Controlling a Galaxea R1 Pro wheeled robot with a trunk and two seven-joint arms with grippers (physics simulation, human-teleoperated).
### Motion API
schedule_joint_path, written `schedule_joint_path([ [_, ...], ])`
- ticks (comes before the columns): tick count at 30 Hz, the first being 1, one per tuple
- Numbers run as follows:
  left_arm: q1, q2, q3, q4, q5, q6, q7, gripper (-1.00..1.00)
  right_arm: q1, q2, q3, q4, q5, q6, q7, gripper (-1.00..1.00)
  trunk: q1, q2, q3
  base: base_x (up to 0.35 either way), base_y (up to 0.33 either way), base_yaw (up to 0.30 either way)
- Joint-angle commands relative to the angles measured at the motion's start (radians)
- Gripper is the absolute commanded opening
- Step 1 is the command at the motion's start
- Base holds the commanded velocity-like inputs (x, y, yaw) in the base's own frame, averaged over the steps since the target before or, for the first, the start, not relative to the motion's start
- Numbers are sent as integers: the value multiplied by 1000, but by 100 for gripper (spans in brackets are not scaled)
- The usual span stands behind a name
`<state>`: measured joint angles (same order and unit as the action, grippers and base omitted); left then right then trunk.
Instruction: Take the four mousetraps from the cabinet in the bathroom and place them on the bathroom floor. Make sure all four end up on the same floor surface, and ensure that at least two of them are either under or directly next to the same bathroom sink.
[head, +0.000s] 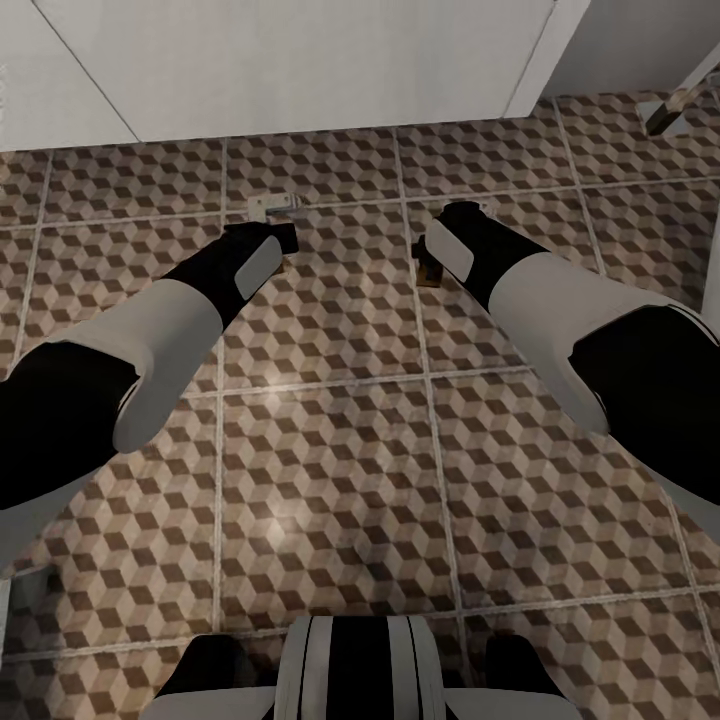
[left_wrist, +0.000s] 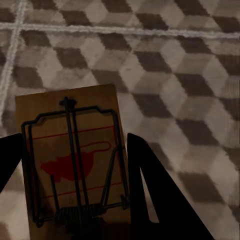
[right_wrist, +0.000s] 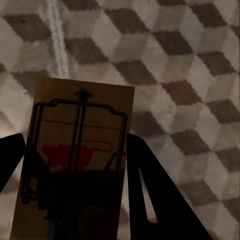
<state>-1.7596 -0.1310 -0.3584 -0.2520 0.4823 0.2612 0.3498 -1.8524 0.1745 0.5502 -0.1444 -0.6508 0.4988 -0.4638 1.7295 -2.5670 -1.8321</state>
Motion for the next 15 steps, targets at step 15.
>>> schedule_joint_path([
  [15,16,1,-14,-10,-1,-3,5,-100,-1,0,8,3,-10,3,-7,-100,0,0,-1,37,68,0],
])
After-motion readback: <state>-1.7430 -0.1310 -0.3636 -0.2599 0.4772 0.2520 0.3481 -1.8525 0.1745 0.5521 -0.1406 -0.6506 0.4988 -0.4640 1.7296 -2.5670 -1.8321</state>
